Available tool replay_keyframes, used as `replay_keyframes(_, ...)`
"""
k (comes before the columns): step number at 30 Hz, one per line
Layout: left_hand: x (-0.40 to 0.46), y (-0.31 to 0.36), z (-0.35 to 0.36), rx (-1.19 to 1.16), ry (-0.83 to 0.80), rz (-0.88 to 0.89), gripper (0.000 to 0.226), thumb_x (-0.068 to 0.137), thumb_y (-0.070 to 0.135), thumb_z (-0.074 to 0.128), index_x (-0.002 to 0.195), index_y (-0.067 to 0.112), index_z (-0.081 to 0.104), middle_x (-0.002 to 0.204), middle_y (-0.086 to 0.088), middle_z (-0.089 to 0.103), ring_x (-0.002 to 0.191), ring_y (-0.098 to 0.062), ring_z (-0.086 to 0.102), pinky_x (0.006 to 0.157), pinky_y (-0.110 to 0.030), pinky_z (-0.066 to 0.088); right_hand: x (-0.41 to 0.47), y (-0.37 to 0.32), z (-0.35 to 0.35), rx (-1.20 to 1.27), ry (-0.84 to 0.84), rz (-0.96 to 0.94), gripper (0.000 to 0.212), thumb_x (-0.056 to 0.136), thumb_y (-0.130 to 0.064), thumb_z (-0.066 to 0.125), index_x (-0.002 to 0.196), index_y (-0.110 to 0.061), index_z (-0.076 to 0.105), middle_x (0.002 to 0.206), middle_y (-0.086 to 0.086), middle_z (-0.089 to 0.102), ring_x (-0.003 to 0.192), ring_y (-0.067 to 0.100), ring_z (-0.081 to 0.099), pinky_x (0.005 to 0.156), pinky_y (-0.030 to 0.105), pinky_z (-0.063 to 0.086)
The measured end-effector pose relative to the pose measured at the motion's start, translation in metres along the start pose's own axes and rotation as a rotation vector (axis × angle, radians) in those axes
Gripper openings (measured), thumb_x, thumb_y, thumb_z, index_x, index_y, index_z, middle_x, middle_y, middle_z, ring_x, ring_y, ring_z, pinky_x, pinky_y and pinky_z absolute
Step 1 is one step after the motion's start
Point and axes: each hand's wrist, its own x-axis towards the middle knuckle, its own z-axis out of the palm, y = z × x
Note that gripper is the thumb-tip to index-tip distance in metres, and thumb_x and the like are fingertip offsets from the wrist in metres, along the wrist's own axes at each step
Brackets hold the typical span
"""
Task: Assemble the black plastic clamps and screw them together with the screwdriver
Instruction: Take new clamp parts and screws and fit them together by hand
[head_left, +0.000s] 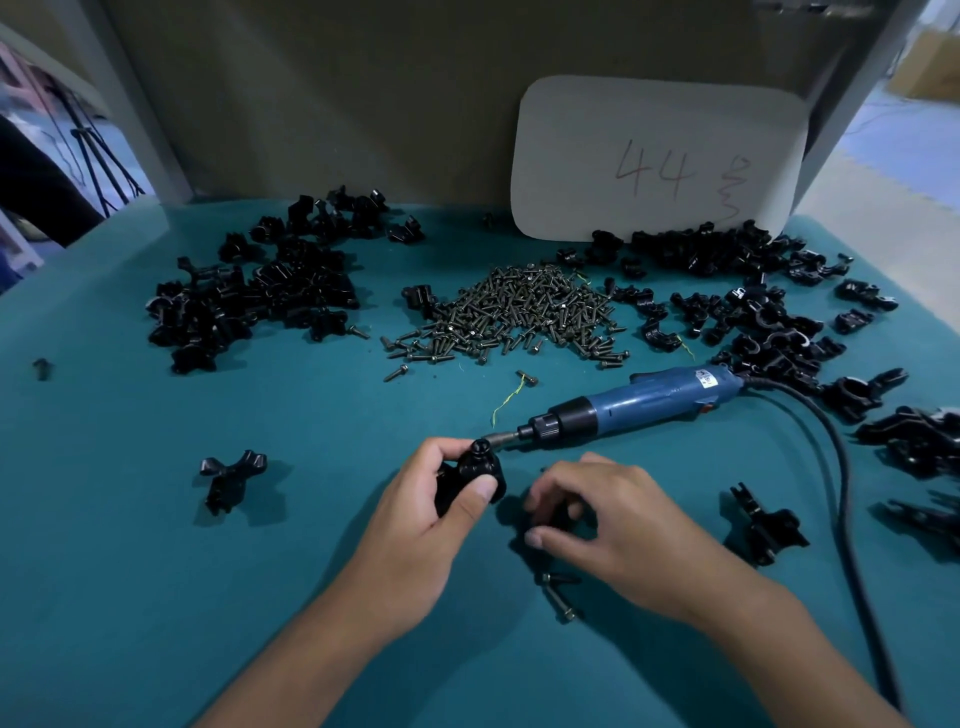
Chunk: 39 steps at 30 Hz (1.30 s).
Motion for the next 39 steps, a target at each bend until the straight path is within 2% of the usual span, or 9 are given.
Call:
replay_keyframes(5,0.001,0.002,0.003,-0.143,-0.101,0.046,0.028,0.085,0.05,0.061,0.109,0.035,0.059,0.11,0.007,0.063,0.105,-0.009,0.061,0.094,-0.026,0.046,0.001,-0.015,0.005,0.153,0.173,-0.078,0.033,0.09,-0.06,0.065,0.116,-0.04,0.058,0.108,-0.027,0.062,0.102,0.0,0.059,0.081,0.007,0.039)
replay_keyframes(8,0.0,0.001,0.0,-0.196,-0.157,0.031,0.021,0.087,0.048,0.063,0.106,0.038,0.062,0.112,-0.003,0.064,0.105,-0.014,0.061,0.096,-0.036,0.048,0.002,-0.018,0.009,0.219,0.226,-0.075,0.029,0.089,-0.05,0.07,0.114,-0.036,0.062,0.106,-0.025,0.066,0.101,0.001,0.064,0.083,0.01,0.043)
replay_keyframes(11,-0.001,0.0,0.001,-0.274,-0.178,0.001,0.032,0.088,0.04,0.062,0.119,0.031,0.059,0.114,0.008,0.069,0.105,-0.006,0.062,0.091,-0.023,0.048,0.002,-0.018,0.01,0.302,0.224,-0.032,0.025,0.09,-0.045,0.071,0.111,-0.033,0.065,0.106,-0.021,0.07,0.102,0.004,0.067,0.084,0.012,0.047)
replay_keyframes(14,0.0,0.002,0.002,-0.341,-0.101,-0.015,0.032,0.088,0.024,0.058,0.12,0.02,0.056,0.104,0.015,0.073,0.09,0.003,0.063,0.078,-0.012,0.047,0.002,-0.019,0.012,0.415,0.192,0.02,0.022,0.089,-0.041,0.073,0.108,-0.034,0.066,0.101,-0.017,0.072,0.098,0.01,0.069,0.085,0.024,0.053)
replay_keyframes(17,0.002,0.004,-0.001,-0.379,-0.057,-0.005,0.03,0.086,0.019,0.062,0.116,0.015,0.063,0.109,0.005,0.075,0.099,-0.007,0.068,0.086,-0.018,0.051,0.003,-0.021,0.014,0.468,0.218,0.026,0.023,0.086,-0.043,0.075,0.105,-0.036,0.064,0.096,-0.013,0.072,0.094,0.012,0.07,0.084,0.024,0.054)
replay_keyframes(20,0.001,0.008,0.0,-0.426,-0.071,0.003,0.027,0.087,0.019,0.068,0.113,0.019,0.07,0.115,-0.004,0.074,0.107,-0.015,0.068,0.093,-0.023,0.051,0.003,-0.023,0.015,0.532,0.257,0.031,0.025,0.085,-0.045,0.074,0.105,-0.038,0.063,0.101,-0.011,0.072,0.101,0.015,0.069,0.087,0.024,0.054)
replay_keyframes(23,0.0,0.009,0.003,-0.415,-0.068,0.012,0.026,0.087,0.025,0.07,0.113,0.022,0.07,0.112,0.001,0.074,0.104,-0.01,0.066,0.091,-0.02,0.049,0.003,-0.023,0.015,0.553,0.253,0.04,0.024,0.085,-0.045,0.075,0.105,-0.037,0.064,0.105,-0.011,0.073,0.105,0.015,0.069,0.089,0.031,0.055)
replay_keyframes(28,0.0,0.01,0.005,-0.36,-0.047,0.032,0.031,0.087,0.02,0.064,0.119,0.018,0.063,0.114,0.006,0.074,0.108,-0.008,0.067,0.093,-0.019,0.049,0.003,-0.024,0.016,0.598,0.251,0.045,0.028,0.086,-0.048,0.076,0.106,-0.031,0.066,0.107,-0.008,0.074,0.106,0.02,0.07,0.089,0.045,0.058)
replay_keyframes(39,-0.001,0.012,0.005,-0.358,-0.045,0.028,0.032,0.084,0.02,0.069,0.115,0.018,0.065,0.105,0.005,0.076,0.1,-0.008,0.069,0.09,-0.02,0.052,0.005,-0.026,0.017,0.614,0.285,-0.017,0.023,0.086,-0.049,0.077,0.105,-0.042,0.066,0.108,-0.011,0.075,0.101,0.016,0.073,0.086,0.035,0.06)
